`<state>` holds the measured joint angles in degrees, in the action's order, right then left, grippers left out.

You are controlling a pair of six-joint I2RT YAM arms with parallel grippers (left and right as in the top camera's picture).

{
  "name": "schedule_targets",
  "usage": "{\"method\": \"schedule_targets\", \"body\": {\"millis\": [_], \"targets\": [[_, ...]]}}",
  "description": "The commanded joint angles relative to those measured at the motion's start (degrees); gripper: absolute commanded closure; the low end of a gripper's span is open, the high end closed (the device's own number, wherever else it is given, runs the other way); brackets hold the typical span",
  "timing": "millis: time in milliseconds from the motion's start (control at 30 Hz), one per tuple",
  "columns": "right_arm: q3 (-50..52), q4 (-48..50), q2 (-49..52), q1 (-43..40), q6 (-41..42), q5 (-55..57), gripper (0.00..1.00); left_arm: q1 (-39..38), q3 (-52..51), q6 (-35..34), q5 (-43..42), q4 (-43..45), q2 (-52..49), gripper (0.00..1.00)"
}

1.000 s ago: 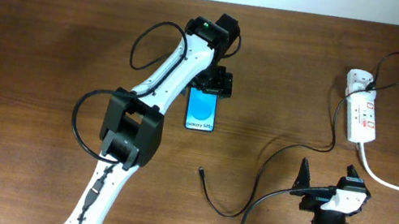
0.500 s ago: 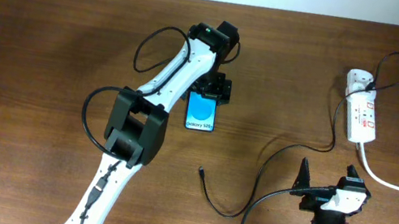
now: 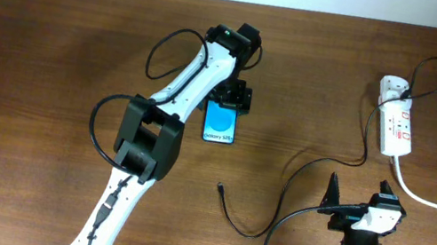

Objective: Plug charger to phone and switch on socket
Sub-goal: 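Lower the left gripper and grasp the phone's top edge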

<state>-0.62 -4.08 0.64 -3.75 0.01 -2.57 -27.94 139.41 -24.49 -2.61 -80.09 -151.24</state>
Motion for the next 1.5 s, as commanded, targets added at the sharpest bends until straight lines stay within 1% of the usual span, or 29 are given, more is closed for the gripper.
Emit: {"method": "schedule_targets", "body": {"millis": [0, 267, 333, 367, 733, 800, 1000, 1033, 1067, 1267, 1367, 1467], "targets": [[0.31, -0.24, -0.35, 0.35, 0.26, 0.28, 0.02, -0.02, 0.24, -1.66, -1.49, -0.11, -1.03, 0.11], [0.31, -0.26, -0.35, 0.35, 0.26, 0.28, 0.02, -0.04, 0.24, -1.88, -1.49, -0.46, -1.03, 0.1], [0.31, -0.26, -0.33, 0.35, 0.26, 0.28, 0.02, -0.04, 0.24, -2.08, -1.49, -0.7, -1.03, 0.14], [0.31, -0.26, -0.35, 0.35, 0.26, 0.28, 0.02, -0.02, 0.24, -2.08, -1.46, -0.68, -1.03, 0.14], [0.31, -0.26, -0.35, 0.35, 0.26, 0.28, 0.02, -0.02, 0.24, -2.91, -1.46, -0.72, -1.03, 0.14], [0.31, -0.26, -0.35, 0.35, 0.26, 0.28, 0.02, -0.02, 0.24, -2.91, -1.46, -0.7, -1.03, 0.17], [0.31, -0.24, -0.35, 0.35, 0.26, 0.28, 0.02, -0.02, 0.24, -2.91, -1.49, -0.72, -1.03, 0.17], [0.31, -0.26, -0.35, 0.35, 0.26, 0.28, 0.02, -0.02, 0.24, -2.91, -1.46, -0.72, -1.03, 0.21], [0.31, -0.26, -0.35, 0.35, 0.26, 0.28, 0.02, -0.02, 0.24, -2.89, -1.46, -0.72, -1.03, 0.22], [0.31, -0.26, -0.35, 0.35, 0.26, 0.28, 0.02, -0.02, 0.26, -2.89, -1.46, -1.18, -1.01, 0.22], [0.31, -0.26, -0.35, 0.35, 0.26, 0.28, 0.02, -0.02, 1.29, -2.86, -1.44, -1.36, -1.01, 0.23], [0.31, -0.26, -0.35, 0.35, 0.26, 0.28, 0.02, 0.04, 4.59, -2.82, -0.42, -2.34, -1.01, 0.23]]}}
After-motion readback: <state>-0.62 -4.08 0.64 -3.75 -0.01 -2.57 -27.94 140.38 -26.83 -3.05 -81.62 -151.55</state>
